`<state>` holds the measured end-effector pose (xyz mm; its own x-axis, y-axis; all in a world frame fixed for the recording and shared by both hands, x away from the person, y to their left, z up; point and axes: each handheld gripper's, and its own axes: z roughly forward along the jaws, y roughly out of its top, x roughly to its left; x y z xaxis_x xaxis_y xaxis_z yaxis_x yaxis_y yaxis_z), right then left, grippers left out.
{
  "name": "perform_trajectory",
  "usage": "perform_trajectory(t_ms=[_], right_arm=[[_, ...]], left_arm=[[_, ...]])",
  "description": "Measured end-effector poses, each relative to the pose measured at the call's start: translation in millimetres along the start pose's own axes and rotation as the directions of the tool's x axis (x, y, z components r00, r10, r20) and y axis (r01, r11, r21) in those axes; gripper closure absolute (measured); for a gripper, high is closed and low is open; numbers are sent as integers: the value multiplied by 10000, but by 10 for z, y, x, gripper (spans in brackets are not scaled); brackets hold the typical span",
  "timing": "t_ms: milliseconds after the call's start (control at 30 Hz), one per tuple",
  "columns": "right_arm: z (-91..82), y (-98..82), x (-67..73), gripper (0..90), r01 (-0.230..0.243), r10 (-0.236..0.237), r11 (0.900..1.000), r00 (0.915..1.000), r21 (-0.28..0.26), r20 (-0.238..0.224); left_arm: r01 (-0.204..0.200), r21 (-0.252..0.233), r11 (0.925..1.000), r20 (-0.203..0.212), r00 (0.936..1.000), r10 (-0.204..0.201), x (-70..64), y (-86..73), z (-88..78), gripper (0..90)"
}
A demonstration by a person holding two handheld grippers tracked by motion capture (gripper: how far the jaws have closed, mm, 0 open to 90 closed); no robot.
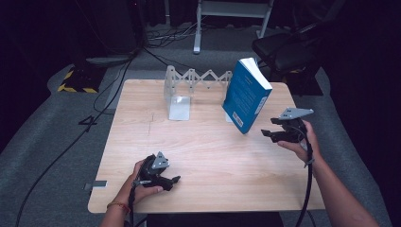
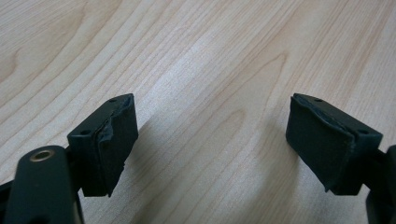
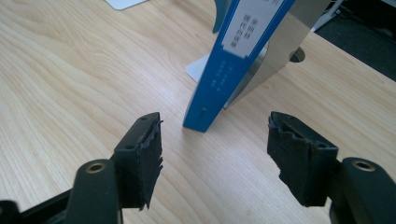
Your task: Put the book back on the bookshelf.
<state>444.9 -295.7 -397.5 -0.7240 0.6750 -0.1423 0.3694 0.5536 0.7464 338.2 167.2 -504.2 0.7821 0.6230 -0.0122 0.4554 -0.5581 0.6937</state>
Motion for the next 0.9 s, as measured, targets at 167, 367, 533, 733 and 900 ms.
perform_trajectory(t_ms=[167,367,533,733,900], right_arm=[[-32,-98,50,336,362,-365,9987,9993,345,82],[-85,-277,89,325,508,-507,9973,9987,524,-33],[-113,-440,105,313,518,-519,9961,9987,721,-8],[-132,-629,135,309,666,-671,9947,9977,784,40],[-150,-828,162,305,691,-685,9939,9976,858,-92]], left_arm=[[24,-6,10000,12,10000,-24,-2,0,1,174],[26,-2,10000,9,10000,-26,-2,-1,1,174],[7,-3,10000,-5,10000,-7,-1,0,0,174],[32,-5,10000,11,10000,-32,-2,-1,1,174],[18,-1,10000,-16,10000,-18,-2,0,0,174]])
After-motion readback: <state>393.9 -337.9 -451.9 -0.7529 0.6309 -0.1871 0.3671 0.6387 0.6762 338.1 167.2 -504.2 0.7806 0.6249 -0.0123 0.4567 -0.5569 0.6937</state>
